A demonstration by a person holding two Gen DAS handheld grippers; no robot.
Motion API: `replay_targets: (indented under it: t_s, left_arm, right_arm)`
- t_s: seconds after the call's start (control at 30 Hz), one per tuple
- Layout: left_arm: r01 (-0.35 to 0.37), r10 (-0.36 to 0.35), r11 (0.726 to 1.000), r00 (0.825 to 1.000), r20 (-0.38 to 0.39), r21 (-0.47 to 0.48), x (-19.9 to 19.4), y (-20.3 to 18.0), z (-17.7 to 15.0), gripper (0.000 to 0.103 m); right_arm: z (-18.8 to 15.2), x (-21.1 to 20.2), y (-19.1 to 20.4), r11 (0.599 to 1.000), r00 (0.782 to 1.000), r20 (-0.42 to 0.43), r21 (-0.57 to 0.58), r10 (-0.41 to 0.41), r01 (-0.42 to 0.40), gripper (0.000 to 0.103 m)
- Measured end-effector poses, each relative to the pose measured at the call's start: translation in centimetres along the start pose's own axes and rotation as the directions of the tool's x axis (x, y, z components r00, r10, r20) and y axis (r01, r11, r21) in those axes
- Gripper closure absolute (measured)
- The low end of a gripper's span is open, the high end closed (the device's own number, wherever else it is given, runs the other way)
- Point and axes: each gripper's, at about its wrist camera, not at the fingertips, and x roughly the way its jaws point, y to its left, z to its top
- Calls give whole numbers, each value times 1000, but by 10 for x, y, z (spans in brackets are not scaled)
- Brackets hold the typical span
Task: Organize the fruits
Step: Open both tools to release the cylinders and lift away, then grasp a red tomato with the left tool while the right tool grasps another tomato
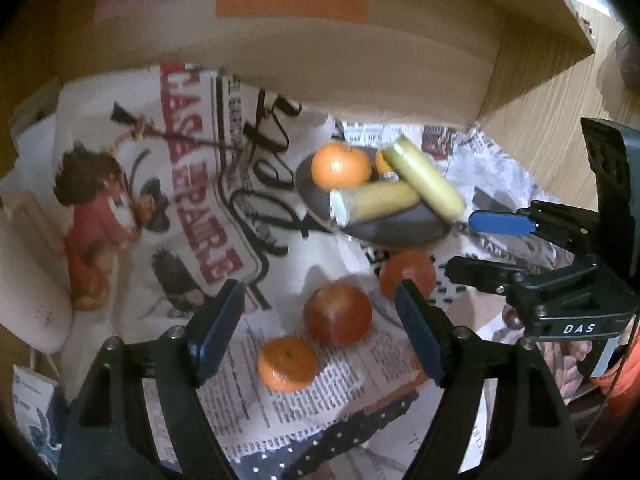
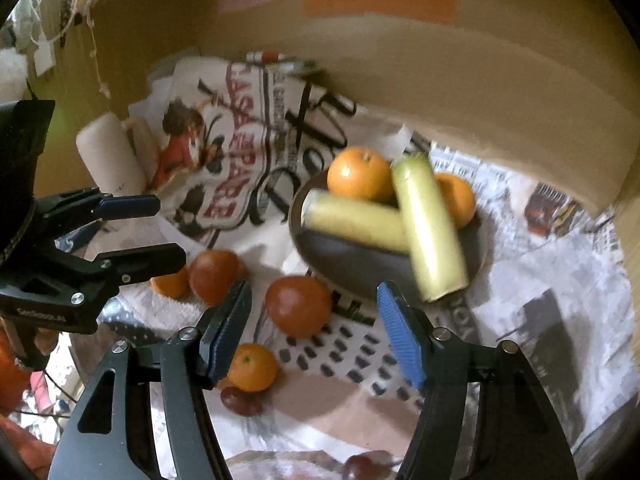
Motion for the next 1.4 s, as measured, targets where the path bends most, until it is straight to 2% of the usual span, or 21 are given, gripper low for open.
replay_targets:
  t_s: [0.23,0.37,0.43,0.6,0.67,0.7,0.97,1.03,1.1,1.13,1.27,1.33,1.4]
  left_arm:
    - [22,-21,1000,999,-50,13,20,-2,-12,26]
    - [50,-48,998,996,-73,25,29,-5,-14,40]
    - [47,-45,998,996,-71,36,31,-6,-14,43]
    - [76,-73,997,994,-80,35,37,-5,-12,56]
    - [78,-75,996,994,-77,31,38,-4,-11,56]
    - [81,-78,996,994,-77,28,38,-4,-11,56]
    - [93,-92,996,993,-72,12,35,-3,-5,61]
    - [104,-103,995,993,-60,8,30,-4,-2,68]
    - [117,-116,993,992,-46,10,23,-6,3,90]
    - [123,-122,992,992,-41,16,19,-7,7,92]
    - [97,-95,993,995,-34,62,17,-18,12,90]
    - [89,-84,993,995,-62,78,23,-21,10,78]
    - [71,-64,993,995,-73,94,29,-22,5,55]
  right_arm:
    - [-10,26,4,999,996,-80,29,39,-36,41]
    - [-7,36,6,999,994,-104,19,44,-43,41]
    - [-4,40,6,999,993,-111,16,44,-42,43]
    - [-2,53,8,999,988,-143,12,53,-52,49]
    - [-2,55,7,999,988,-146,7,50,-49,52]
    - [-2,55,7,999,988,-146,9,51,-50,57]
    - [-3,47,-1,995,987,-128,37,92,-88,58]
    - [-2,41,-1,995,989,-111,28,96,-93,58]
    - [1,33,-1,995,991,-90,21,95,-94,58]
    - [2,29,-2,996,992,-80,19,93,-92,58]
    - [8,19,-11,998,997,-44,22,63,-63,58]
    - [11,17,-16,999,999,-34,29,40,-39,58]
    - [12,17,-22,999,999,-33,37,25,-23,58]
